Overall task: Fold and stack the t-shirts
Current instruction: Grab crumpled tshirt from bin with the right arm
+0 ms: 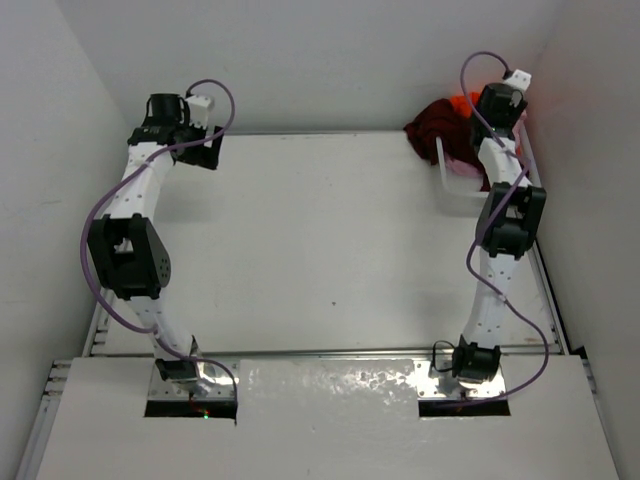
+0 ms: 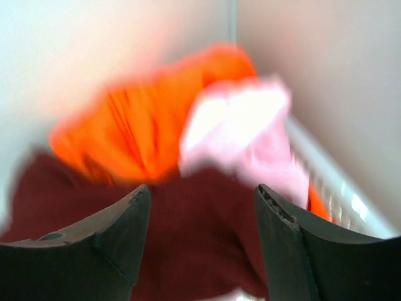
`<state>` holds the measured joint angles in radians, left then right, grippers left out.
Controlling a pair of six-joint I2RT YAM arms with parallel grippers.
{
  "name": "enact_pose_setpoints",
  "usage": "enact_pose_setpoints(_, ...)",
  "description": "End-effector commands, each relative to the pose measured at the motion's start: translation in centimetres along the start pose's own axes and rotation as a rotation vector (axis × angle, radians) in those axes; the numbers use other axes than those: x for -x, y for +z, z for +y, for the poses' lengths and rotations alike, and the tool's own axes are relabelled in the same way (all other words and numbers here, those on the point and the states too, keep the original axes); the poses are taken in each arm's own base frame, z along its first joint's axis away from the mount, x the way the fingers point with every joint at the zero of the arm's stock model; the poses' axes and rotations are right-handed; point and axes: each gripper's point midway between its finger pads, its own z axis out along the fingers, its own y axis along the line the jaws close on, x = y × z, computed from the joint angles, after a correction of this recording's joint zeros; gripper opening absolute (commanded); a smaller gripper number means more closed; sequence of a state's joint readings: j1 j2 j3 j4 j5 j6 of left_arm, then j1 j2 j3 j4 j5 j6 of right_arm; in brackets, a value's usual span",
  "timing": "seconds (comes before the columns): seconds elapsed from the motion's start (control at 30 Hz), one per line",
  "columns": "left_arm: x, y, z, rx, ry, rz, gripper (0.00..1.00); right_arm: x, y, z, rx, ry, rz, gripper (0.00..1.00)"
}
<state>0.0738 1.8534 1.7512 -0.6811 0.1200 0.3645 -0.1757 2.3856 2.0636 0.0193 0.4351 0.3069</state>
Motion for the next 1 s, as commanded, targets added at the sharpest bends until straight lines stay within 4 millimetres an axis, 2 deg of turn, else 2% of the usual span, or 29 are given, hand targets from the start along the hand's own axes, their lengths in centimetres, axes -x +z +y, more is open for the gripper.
enact_pose_setpoints(0.0, -0.4, -0.4, -0.2, -0.012, -0.013, 0.003, 0.9, 9.5, 0.5, 0.2, -0.026, 0.033, -0.25, 0.64)
enact_pose_setpoints(0.03, -0.7, -0.4, -0.4, -0.017, -0.012, 0.009, 0.89, 7.3, 2.0, 0.1, -0.04, 0.028, -0.224, 0.63)
enact_pose_setpoints(0.07, -0.9, -0.4, -0.5, -0.023, -0.006, 0.015, 0.89, 6.9, 2.5, -0.5, -0.062, 0.036, -0.223, 0.62)
enact_pose_setpoints(0.17, -1.6, -0.2, -0.7, -0.022, -0.005, 0.037, 0.89, 3.8, 3.9, -1.6, -0.081, 0.064, -0.188, 0.61)
enact_pose_setpoints(0.2, -1.8, -0.2, -0.7, -0.02, -0.002, 0.045, 0.89, 3.3, 4.2, -1.3, -0.061, 0.086, -0.184, 0.6)
enact_pose_setpoints(0.23, -2.2, 0.0, -0.6, -0.013, -0.002, 0.057, 0.89, 1.8, 5.2, -1.4, -0.059, 0.084, -0.167, 0.6)
enact_pose_setpoints(0.27, -2.4, 0.2, -0.5, -0.01, 0.002, 0.064, 0.89, 1.6, 5.6, -1.4, -0.056, 0.082, -0.168, 0.59)
enact_pose_setpoints(0.3, -2.7, 0.3, -0.5, -0.008, 0.005, 0.072, 0.89, 2.4, 5.8, -1.6, -0.071, 0.087, -0.191, 0.59)
enact_pose_setpoints(0.4, -2.9, 0.4, -0.3, 0.0, 0.007, 0.084, 0.89, 1.7, 6.6, -2.8, -0.103, 0.134, -0.203, 0.53)
enact_pose_setpoints(0.43, -2.9, 0.5, -0.3, 0.001, 0.009, 0.085, 0.89, 1.6, 6.9, -3.6, -0.121, 0.151, -0.203, 0.47)
enact_pose_setpoints(0.5, -3.0, 0.6, -0.2, 0.002, 0.012, 0.089, 0.89, 1.2, 7.2, -4.0, -0.126, 0.173, -0.206, 0.44)
enact_pose_setpoints(0.6, -3.0, 0.7, -0.1, 0.013, 0.02, 0.096, 0.89, 1.6, 7.4, -3.9, -0.113, 0.155, -0.222, 0.21)
enact_pose_setpoints(0.63, -3.0, 0.7, -0.1, 0.016, 0.023, 0.098, 0.89, 1.6, 7.3, -3.8, -0.114, 0.148, -0.222, 0.05)
enact_pose_setpoints(0.67, -3.1, 0.7, -0.1, 0.015, 0.024, 0.102, 0.89, 1.1, 7.2, -3.9, -0.12, 0.137, -0.212, 0.01)
enact_pose_setpoints(0.7, -3.2, 0.8, -0.2, 0.013, 0.028, 0.105, 0.89, 2.4, 6.7, -3.8, -0.111, 0.145, -0.238, 0.0)
enact_pose_setpoints(0.77, -3.3, 0.8, -0.3, 0.01, 0.03, 0.109, 0.89, 2.6, 6.3, -3.6, -0.084, 0.124, -0.246, 0.0)
enact_pose_setpoints(0.8, -3.4, 0.9, -0.3, 0.01, 0.03, 0.11, 0.89, 3.9, 5.7, -3.3, -0.069, 0.123, -0.271, 0.0)
enact_pose_setpoints(0.93, -3.7, 0.9, -0.5, 0.006, 0.037, 0.117, 0.89, 3.7, 4.8, -1.6, 0.023, 0.159, -0.268, 0.0)
enact_pose_setpoints(0.97, -3.7, 0.9, -0.6, 0.004, 0.038, 0.119, 0.89, 2.7, 4.5, -0.7, 0.068, 0.173, -0.252, 0.0)
